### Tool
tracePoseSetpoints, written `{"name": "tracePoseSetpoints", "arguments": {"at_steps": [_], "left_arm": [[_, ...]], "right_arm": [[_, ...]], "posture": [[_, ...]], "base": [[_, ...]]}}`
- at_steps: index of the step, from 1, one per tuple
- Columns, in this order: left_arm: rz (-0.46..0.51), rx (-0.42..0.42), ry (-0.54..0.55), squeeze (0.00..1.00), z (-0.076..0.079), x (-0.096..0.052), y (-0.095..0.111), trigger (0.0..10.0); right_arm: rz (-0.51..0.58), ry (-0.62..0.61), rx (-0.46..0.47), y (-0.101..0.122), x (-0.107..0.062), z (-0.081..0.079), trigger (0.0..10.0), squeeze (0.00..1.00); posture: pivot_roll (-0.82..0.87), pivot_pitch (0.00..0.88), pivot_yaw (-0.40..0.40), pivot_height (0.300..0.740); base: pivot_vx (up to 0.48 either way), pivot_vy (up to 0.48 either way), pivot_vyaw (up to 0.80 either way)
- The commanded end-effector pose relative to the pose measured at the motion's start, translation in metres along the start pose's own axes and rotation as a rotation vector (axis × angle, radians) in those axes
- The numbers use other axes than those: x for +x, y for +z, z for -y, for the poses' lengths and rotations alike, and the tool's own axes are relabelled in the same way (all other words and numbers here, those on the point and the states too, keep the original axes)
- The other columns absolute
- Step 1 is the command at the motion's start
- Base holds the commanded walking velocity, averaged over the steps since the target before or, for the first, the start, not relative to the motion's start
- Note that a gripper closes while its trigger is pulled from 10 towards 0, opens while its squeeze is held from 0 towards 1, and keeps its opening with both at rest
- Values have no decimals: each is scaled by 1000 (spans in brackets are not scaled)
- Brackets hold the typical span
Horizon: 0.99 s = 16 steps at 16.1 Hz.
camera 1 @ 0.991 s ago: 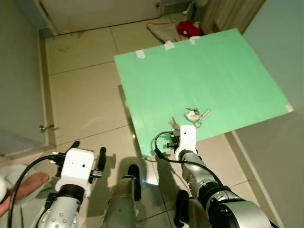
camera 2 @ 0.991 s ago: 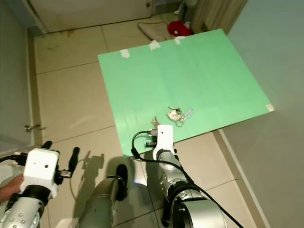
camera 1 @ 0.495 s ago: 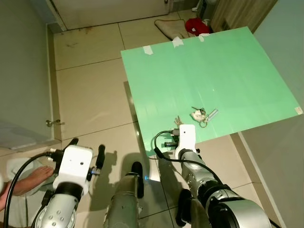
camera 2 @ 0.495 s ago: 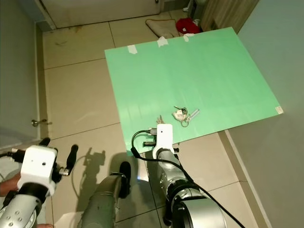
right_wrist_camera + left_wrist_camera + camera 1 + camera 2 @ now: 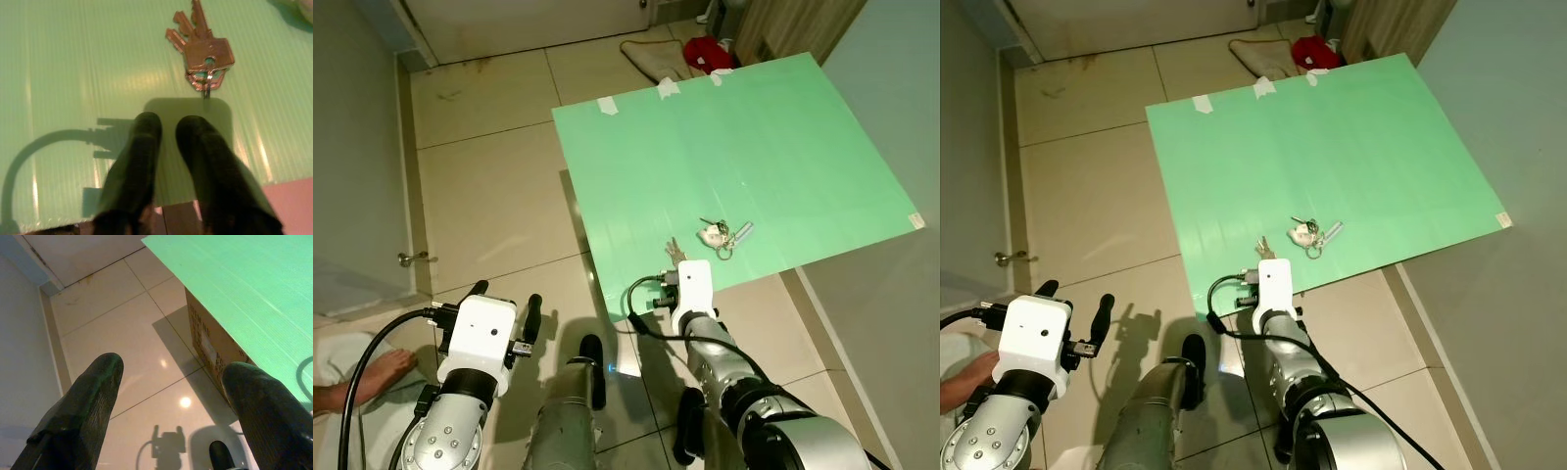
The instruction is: Hang keys on a hook
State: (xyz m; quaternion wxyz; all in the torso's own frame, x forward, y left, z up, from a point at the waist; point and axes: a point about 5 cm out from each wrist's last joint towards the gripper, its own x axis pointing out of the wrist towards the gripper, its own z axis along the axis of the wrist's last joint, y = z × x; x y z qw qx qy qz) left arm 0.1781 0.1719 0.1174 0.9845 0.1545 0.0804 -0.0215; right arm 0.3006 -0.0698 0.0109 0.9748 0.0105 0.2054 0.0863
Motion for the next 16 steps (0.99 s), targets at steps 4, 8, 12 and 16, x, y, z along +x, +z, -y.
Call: {"name": "tracePoseSetpoints", "arguments": {"at_steps": [4,8,12,16], "left_arm": [[-38,2,-4,0,3,-4,-9,10000],[-31,4,-5,0,3,-2,-9,10000],[-28,-1,-7,0,5,0,-9,10000],[-26,-5,-7,0,6,1,-8,10000]], "right_arm": [[-39,20,2,-12,-4,-7,10000,1000],[-15,-21,28,1,1,1,10000,1000],[-3,-39,33,6,3,6,10000,1000],[-7,-73,36,9,4,11,10000,0]], "posture": [[465,355,-25,740],[465,346,-29,740],[455,350,-33,740],[452,359,-36,740]], "base": [[0,0,0],[0,0,0],[0,0,0],[0,0,0]]}}
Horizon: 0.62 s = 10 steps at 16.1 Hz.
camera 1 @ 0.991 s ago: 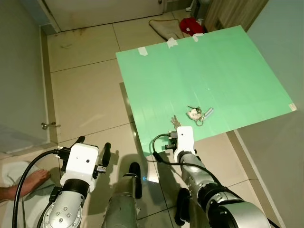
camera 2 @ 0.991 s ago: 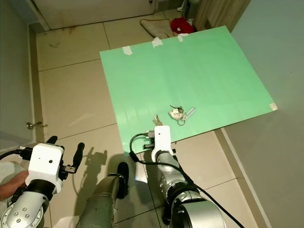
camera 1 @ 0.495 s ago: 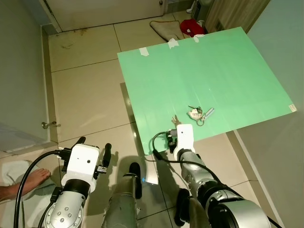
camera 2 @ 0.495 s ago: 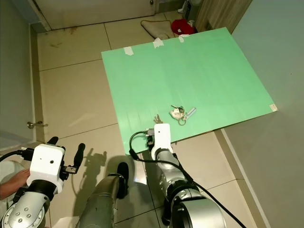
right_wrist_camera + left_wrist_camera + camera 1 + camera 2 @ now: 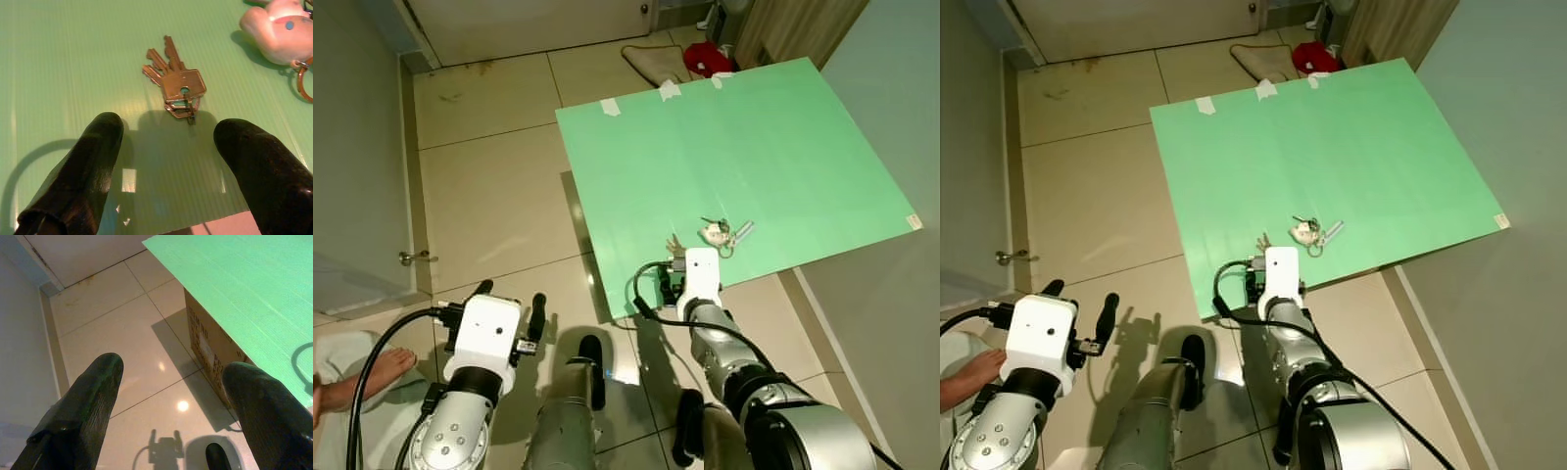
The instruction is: Hang keys on a hook
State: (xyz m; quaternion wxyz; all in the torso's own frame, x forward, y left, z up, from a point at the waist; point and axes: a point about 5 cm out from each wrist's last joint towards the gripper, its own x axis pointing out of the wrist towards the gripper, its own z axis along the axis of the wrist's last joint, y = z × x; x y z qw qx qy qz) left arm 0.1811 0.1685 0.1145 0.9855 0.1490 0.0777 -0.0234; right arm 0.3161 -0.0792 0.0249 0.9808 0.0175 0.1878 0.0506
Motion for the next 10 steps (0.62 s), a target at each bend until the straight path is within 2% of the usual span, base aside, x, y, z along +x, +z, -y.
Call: {"name": "tracePoseSetpoints", "arguments": {"at_steps": [1,9,10], "left_arm": [[-35,5,-4,0,3,-3,-8,10000],[-49,13,10,0,-1,-12,-8,10000],[-50,15,12,0,-1,-14,-7,10000]], "right_arm": [[-44,-26,22,-8,-2,3,10000,0],[-51,-48,23,-3,1,2,10000,0],[-61,-57,33,-4,1,4,4196,0]], "posture": [[455,367,-32,740],[491,398,-23,740],[498,404,-21,740]], "base": [[0,0,0],[0,0,0],[0,0,0]]}}
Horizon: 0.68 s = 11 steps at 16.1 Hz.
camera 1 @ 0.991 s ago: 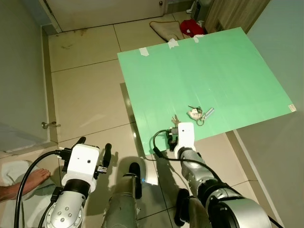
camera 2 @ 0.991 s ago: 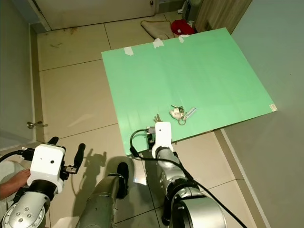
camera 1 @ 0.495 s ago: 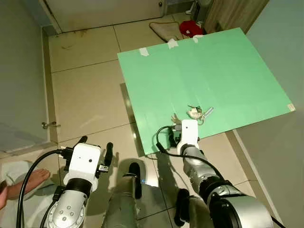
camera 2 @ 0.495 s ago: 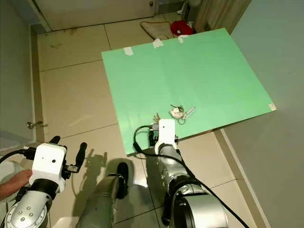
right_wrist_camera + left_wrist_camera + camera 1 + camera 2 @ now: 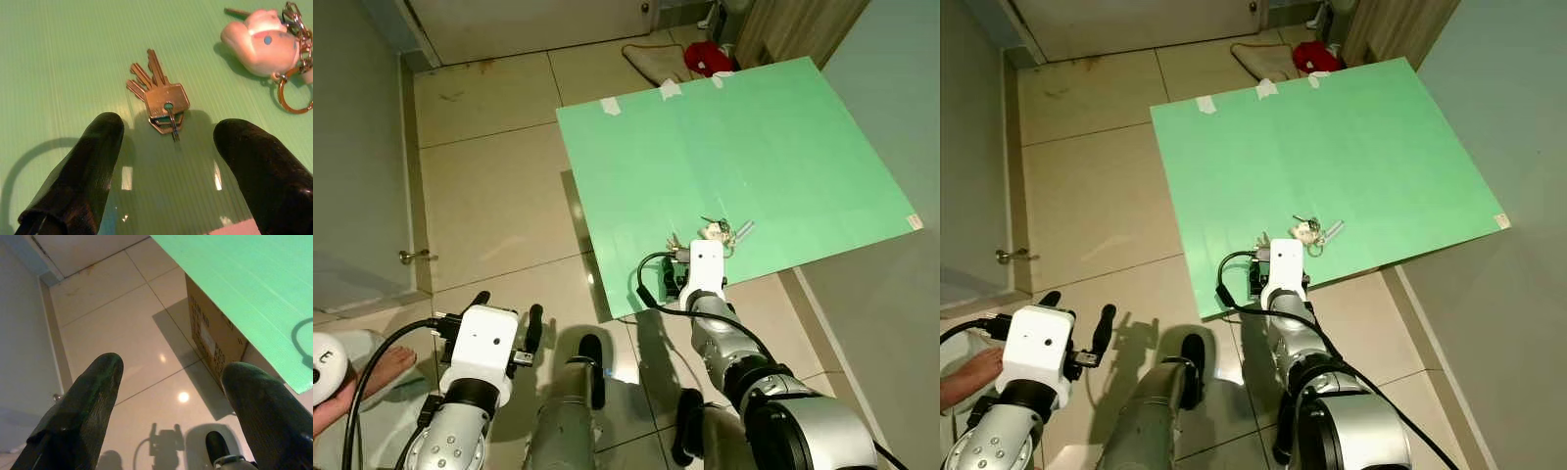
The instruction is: Hang keys on a hook
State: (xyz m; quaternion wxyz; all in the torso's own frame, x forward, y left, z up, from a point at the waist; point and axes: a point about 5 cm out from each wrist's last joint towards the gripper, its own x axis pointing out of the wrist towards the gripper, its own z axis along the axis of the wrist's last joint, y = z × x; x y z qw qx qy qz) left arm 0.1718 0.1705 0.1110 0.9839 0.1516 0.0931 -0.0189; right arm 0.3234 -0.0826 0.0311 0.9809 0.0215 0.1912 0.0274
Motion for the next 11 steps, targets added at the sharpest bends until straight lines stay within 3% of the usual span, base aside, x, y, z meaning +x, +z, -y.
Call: {"name": "tracePoseSetpoints", "arguments": {"at_steps": [1,2,11], "left_arm": [[-19,12,9,0,-1,-6,-2,10000],[-20,13,10,0,-2,-6,-2,10000],[-32,22,11,0,-5,-12,-1,10000]], "right_arm": [[-58,-19,19,-12,-3,1,2941,0],[-58,-19,20,-12,-3,1,0,0],[-69,-28,22,-19,-6,0,0,0]], "posture": [[498,406,-21,740],[498,406,-21,740],[517,442,-2,740]], "base": [[0,0,0],[0,0,0],[0,0,0]]}}
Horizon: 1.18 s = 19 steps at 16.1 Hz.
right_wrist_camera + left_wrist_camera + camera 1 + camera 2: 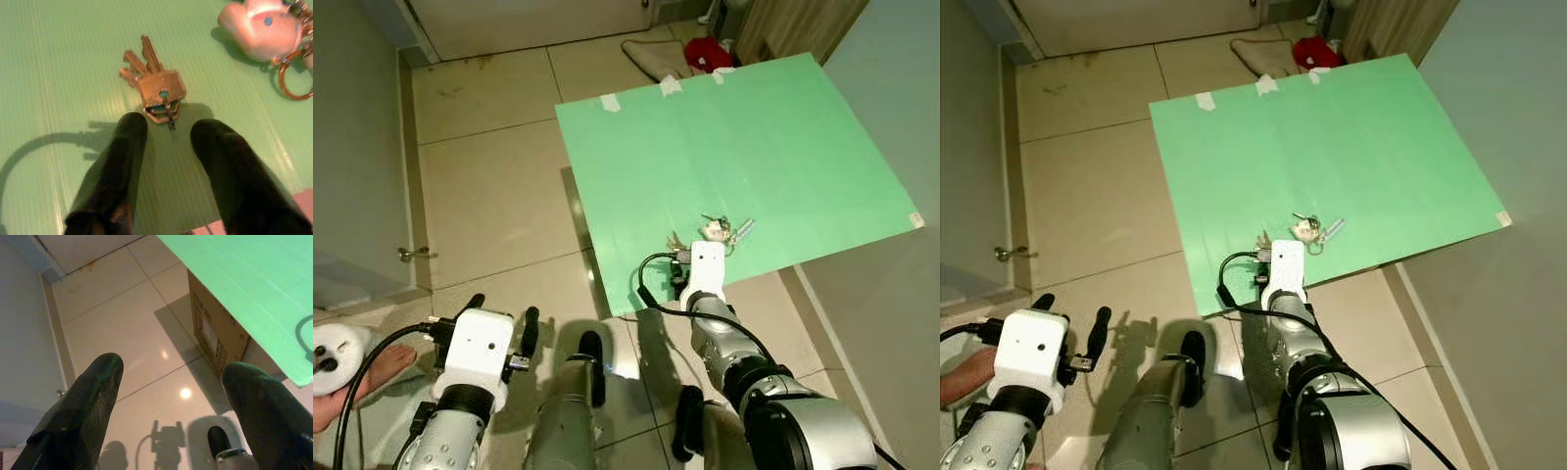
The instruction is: Hang keys on a hook
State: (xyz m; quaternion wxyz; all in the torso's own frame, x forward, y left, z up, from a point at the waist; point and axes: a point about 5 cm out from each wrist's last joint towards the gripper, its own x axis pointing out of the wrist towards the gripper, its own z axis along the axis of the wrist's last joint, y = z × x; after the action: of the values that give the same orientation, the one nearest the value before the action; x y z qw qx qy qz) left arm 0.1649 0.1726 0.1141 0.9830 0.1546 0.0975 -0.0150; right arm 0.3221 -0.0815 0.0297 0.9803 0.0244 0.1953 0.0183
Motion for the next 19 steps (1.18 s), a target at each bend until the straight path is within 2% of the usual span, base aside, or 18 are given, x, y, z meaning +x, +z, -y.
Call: {"name": "tracePoseSetpoints", "arguments": {"at_steps": [1,6,19], "left_arm": [[-23,20,5,0,-3,-6,-2,10000],[-29,37,8,0,-10,-8,0,10000],[-8,19,-3,0,-2,4,0,10000]], "right_arm": [[-65,-10,15,-18,-6,0,0,0],[-71,-4,44,-18,-6,-5,0,0],[-14,22,33,-13,-6,-4,0,0]], "posture": [[524,447,2,740],[537,458,23,740],[488,408,-19,740]], "base": [[0,0,0],[0,0,0],[0,0,0]]}}
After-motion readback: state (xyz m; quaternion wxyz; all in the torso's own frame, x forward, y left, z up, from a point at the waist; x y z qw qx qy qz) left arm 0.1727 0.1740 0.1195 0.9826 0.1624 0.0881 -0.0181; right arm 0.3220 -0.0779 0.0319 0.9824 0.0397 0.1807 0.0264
